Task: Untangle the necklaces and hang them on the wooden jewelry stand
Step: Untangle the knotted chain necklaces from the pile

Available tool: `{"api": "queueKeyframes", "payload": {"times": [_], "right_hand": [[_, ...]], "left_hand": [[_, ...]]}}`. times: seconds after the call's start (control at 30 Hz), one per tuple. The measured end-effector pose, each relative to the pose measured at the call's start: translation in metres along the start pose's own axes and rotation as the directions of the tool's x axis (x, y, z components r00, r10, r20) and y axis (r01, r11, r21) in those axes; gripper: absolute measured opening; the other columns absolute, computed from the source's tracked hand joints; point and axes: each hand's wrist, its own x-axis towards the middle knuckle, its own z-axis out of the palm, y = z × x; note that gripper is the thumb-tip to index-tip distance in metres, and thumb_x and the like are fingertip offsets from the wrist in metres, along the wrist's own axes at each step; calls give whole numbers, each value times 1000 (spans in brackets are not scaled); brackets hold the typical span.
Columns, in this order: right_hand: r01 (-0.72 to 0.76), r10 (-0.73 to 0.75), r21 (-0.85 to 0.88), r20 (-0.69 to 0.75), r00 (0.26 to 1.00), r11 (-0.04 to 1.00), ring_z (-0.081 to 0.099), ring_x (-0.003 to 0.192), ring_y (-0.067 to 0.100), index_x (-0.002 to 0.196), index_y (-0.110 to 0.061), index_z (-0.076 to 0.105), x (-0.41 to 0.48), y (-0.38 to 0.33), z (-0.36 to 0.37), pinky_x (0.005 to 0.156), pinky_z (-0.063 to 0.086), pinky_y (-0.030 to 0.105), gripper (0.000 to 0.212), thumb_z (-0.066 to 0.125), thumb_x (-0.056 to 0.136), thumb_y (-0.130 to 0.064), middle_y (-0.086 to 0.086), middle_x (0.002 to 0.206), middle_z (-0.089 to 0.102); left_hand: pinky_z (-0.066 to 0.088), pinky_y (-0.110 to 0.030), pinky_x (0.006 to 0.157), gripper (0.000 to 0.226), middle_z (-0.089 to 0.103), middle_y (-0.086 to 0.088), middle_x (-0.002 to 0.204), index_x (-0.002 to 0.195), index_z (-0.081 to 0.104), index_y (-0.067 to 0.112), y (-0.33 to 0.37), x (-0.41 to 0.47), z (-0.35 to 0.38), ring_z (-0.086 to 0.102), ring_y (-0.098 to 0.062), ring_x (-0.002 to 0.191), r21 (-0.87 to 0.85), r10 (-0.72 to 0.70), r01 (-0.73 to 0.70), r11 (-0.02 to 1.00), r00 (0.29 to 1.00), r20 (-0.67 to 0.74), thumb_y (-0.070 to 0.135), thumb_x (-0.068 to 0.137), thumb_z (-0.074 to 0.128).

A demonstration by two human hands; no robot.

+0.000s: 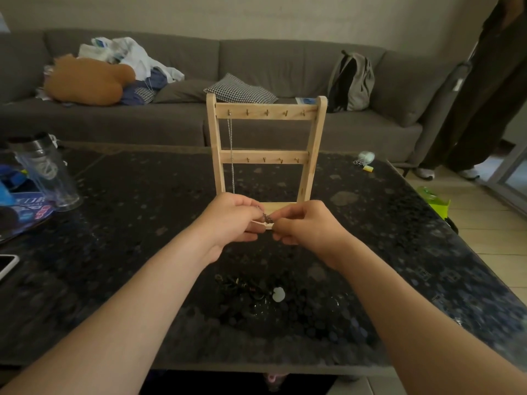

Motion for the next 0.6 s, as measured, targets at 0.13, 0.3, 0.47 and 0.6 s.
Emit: {"api": "queueKeyframes", "payload": {"times": [0.13,0.3,0.47,0.6], "right_hand": [[0,0,-28,-2,1000,1000,77,76,14,91,-8,82,-2,-2,0,78,65,29,10,74,96,-11,9,80,80],[-17,16,47,28,999,999,73,74,19,93,0,74,-4,-7,-1,82,63,38,17,63,97,-13,8,76,70],[-86,70,220,80,994,972,70,77,26,81,-10,62,-8,-13,-1,82,58,42,21,51,99,-16,6,72,64],[-84,78,242,32,996,967,70,75,24,76,-14,59,-8,-14,-1,83,57,41,34,54,107,-26,6,74,63]], "left_hand": [[68,-41,88,17,75,-9,113,107,80,21,1,0,1,74,-21,97,45,16,-14,999,999,-33,12,105,65],[67,-43,90,24,67,-8,123,109,83,17,5,-5,1,67,-23,95,-14,-4,4,1000,1000,-18,10,108,60],[68,-42,88,22,73,-9,121,106,81,16,3,-9,3,74,-23,94,-7,31,-31,999,999,-19,9,108,61],[69,-40,83,11,80,-8,108,102,82,15,4,-12,1,82,-20,89,2,39,-39,999,997,-68,9,101,72]]}}
